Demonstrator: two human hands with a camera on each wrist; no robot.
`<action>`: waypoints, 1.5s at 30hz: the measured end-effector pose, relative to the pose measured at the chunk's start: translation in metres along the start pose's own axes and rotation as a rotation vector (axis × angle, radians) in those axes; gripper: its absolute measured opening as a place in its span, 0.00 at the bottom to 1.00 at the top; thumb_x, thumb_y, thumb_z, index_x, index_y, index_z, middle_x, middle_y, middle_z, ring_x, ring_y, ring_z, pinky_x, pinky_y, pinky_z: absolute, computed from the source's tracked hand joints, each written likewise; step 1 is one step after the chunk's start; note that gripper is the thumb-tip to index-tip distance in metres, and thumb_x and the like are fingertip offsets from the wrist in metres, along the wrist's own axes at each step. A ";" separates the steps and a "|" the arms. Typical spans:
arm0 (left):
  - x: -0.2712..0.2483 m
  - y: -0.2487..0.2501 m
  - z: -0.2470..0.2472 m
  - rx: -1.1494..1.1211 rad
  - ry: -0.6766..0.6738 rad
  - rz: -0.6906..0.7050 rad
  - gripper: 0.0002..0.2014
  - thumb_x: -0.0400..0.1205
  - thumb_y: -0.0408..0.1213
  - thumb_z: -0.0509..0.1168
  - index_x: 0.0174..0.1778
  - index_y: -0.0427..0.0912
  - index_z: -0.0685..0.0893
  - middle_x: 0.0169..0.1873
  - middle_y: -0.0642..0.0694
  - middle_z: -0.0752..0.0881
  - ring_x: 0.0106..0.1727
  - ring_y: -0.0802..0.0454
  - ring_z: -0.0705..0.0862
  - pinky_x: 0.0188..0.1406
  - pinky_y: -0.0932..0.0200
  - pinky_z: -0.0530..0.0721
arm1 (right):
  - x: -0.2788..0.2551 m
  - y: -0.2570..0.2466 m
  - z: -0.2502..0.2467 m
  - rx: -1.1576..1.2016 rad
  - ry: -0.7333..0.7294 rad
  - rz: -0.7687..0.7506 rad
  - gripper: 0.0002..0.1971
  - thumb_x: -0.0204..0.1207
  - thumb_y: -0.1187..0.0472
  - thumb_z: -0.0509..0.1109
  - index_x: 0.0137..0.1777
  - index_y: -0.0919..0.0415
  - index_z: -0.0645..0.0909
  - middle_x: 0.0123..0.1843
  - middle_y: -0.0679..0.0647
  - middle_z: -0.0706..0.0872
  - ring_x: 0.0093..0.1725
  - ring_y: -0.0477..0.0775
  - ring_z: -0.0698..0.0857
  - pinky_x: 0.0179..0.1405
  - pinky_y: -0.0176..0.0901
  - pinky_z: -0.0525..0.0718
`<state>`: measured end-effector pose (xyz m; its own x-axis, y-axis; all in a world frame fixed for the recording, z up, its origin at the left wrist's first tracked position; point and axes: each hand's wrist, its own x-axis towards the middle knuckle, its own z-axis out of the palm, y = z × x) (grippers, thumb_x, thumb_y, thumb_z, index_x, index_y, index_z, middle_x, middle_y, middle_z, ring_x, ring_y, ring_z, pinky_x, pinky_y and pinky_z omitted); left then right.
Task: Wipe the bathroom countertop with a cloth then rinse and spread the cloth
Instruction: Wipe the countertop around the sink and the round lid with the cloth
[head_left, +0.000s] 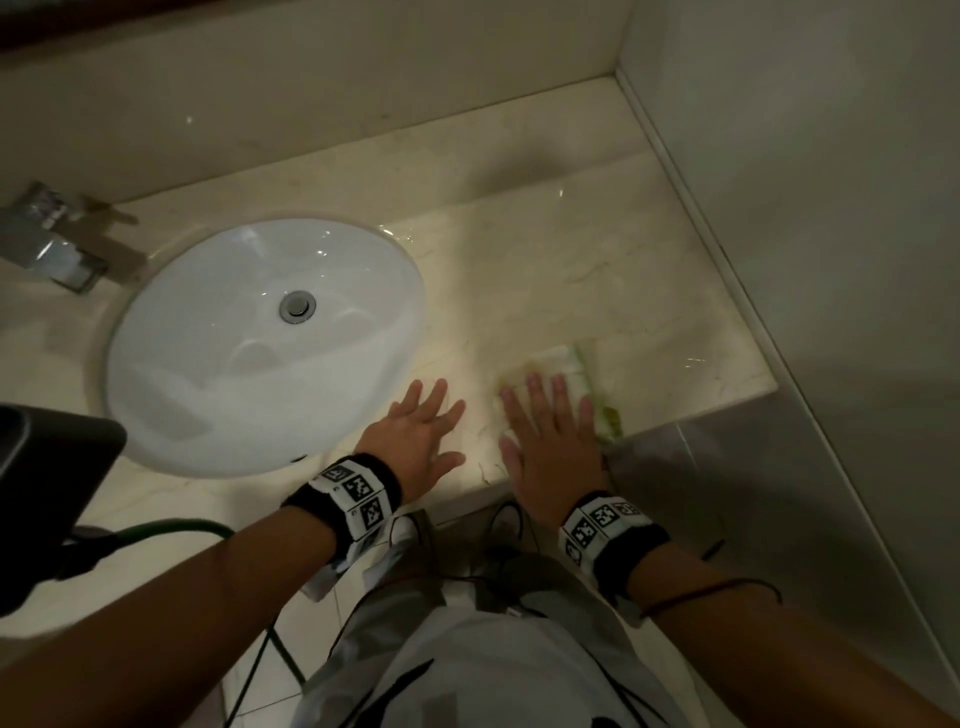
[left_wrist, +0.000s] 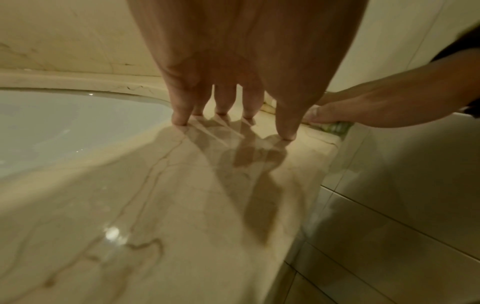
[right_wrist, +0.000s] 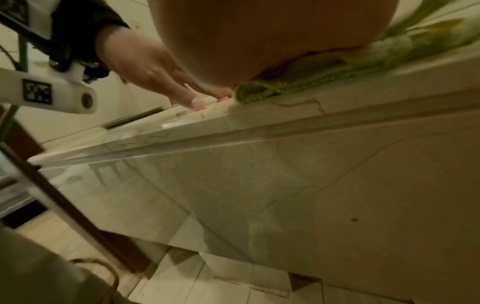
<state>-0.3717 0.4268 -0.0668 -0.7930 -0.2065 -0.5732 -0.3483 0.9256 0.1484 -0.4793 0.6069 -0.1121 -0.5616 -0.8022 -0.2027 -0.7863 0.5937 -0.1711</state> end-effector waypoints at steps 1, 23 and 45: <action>0.000 0.000 0.000 0.003 -0.007 -0.001 0.34 0.85 0.61 0.50 0.85 0.56 0.46 0.84 0.50 0.38 0.85 0.43 0.40 0.81 0.47 0.55 | 0.000 0.002 -0.001 0.002 0.003 -0.012 0.32 0.83 0.42 0.45 0.86 0.48 0.49 0.87 0.59 0.49 0.85 0.67 0.47 0.79 0.72 0.49; 0.000 0.003 -0.002 0.058 -0.039 0.001 0.34 0.86 0.60 0.47 0.85 0.54 0.43 0.84 0.47 0.37 0.85 0.41 0.39 0.81 0.47 0.54 | 0.005 0.139 -0.032 0.049 -0.005 0.335 0.35 0.79 0.41 0.38 0.86 0.49 0.51 0.87 0.57 0.51 0.85 0.67 0.49 0.80 0.71 0.47; -0.002 0.003 -0.004 0.029 -0.030 0.009 0.34 0.86 0.59 0.49 0.85 0.53 0.44 0.85 0.48 0.39 0.85 0.42 0.40 0.81 0.47 0.54 | 0.012 0.176 -0.043 -0.020 -0.042 0.297 0.32 0.80 0.40 0.36 0.85 0.42 0.44 0.88 0.50 0.43 0.86 0.57 0.44 0.82 0.62 0.43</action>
<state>-0.3733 0.4290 -0.0614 -0.7805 -0.1892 -0.5958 -0.3264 0.9362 0.1303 -0.6355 0.6993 -0.1033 -0.7568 -0.5904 -0.2804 -0.5947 0.8000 -0.0794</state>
